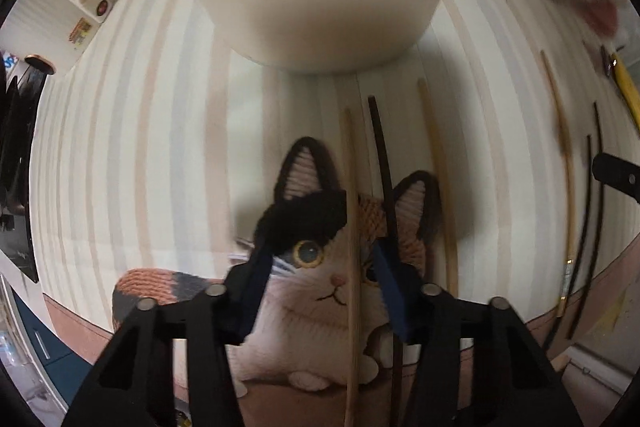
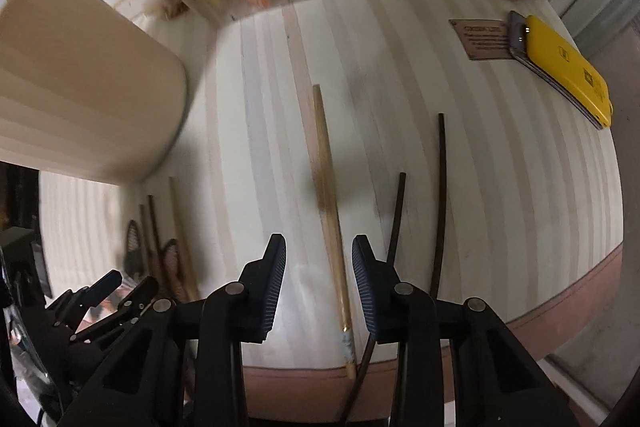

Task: Organize utensils
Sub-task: 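Grasp a wooden chopstick with the left tool while the right tool grasps another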

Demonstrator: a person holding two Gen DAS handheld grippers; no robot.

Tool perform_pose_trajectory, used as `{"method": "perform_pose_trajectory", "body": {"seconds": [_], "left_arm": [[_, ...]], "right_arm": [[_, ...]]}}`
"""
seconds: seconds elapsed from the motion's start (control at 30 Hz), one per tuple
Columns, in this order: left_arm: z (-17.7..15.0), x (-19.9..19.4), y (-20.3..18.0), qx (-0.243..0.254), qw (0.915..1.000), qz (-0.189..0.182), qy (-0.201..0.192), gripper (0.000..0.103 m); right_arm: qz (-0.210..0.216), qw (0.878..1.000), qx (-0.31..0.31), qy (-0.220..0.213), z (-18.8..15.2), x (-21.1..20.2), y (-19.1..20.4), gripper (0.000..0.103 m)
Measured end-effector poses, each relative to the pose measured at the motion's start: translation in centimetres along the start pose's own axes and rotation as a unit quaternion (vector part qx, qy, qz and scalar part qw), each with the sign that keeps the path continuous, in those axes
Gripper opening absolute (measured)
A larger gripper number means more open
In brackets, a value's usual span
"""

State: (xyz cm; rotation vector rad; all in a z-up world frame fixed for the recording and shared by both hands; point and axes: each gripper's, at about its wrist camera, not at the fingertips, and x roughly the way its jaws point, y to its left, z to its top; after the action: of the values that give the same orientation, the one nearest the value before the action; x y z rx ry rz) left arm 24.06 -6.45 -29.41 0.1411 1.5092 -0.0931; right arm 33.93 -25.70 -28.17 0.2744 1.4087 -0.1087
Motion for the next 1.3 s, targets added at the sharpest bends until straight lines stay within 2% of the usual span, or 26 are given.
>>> {"method": "perform_pose_trajectory", "body": {"seconds": [0.07, 0.1, 0.13, 0.3, 0.37, 0.43, 0.47, 0.67, 0.83, 0.93, 1.03, 1.13, 1.3], "left_arm": [[0.0, -0.3, -0.2, 0.003, 0.9999, -0.001, -0.015, 0.021], [0.1, -0.4, -0.2, 0.003, 0.9999, -0.004, -0.015, 0.007], [0.1, -0.5, -0.1, 0.003, 0.9999, 0.002, -0.016, 0.005], [0.3, -0.9, 2.3, -0.019, 0.9994, 0.021, -0.018, 0.004], [0.3, -0.9, 3.6, -0.037, 0.9989, 0.025, -0.016, 0.004], [0.2, -1.0, 4.9, -0.056, 0.9981, 0.023, -0.013, 0.004], [0.2, -1.1, 5.4, -0.064, 0.9977, 0.022, -0.010, 0.004], [0.2, -1.6, 7.2, -0.073, 0.9973, 0.008, -0.008, 0.005], [-0.5, -0.8, 6.9, -0.021, 0.9997, 0.005, -0.007, 0.005], [-0.1, -0.8, 6.0, 0.004, 0.9999, -0.002, 0.010, 0.005], [-0.7, -0.6, 4.9, 0.023, 0.9997, 0.007, 0.009, 0.006], [-1.1, -0.5, 3.9, 0.021, 0.9997, 0.013, 0.006, 0.005], [-1.9, -0.7, 3.5, -0.015, 0.9999, 0.009, 0.001, 0.004]], "right_arm": [[-0.014, 1.000, -0.007, 0.009, 0.4, 1.1, 0.3, 0.037], [-0.023, 1.000, -0.010, 0.011, 0.6, 1.6, 0.4, 0.037], [-0.032, 0.999, -0.013, 0.013, 0.8, 2.1, 0.4, 0.037], [-0.065, 0.997, -0.023, 0.021, 1.3, 4.2, 0.9, 0.036], [-0.075, 0.996, -0.038, 0.012, 1.3, 4.2, 1.6, 0.018], [-0.075, 0.996, -0.042, 0.012, 1.1, 4.1, 2.1, 0.008], [-0.075, 0.996, -0.043, 0.012, 0.9, 4.0, 2.3, 0.008], [-0.046, 0.997, -0.057, 0.037, -1.1, 3.6, 3.7, 0.007], [-0.032, 0.995, -0.066, 0.060, -2.6, 3.3, 3.7, 0.007], [-0.031, 0.994, -0.072, 0.074, -2.3, 3.2, 3.7, 0.008], [-0.055, 0.992, -0.085, 0.075, -1.9, 3.1, 3.1, 0.015], [-0.060, 0.992, -0.087, 0.074, -1.5, 3.0, 3.2, 0.018], [-0.074, 0.990, -0.101, 0.070, -0.7, 3.3, 3.6, 0.018]]}}
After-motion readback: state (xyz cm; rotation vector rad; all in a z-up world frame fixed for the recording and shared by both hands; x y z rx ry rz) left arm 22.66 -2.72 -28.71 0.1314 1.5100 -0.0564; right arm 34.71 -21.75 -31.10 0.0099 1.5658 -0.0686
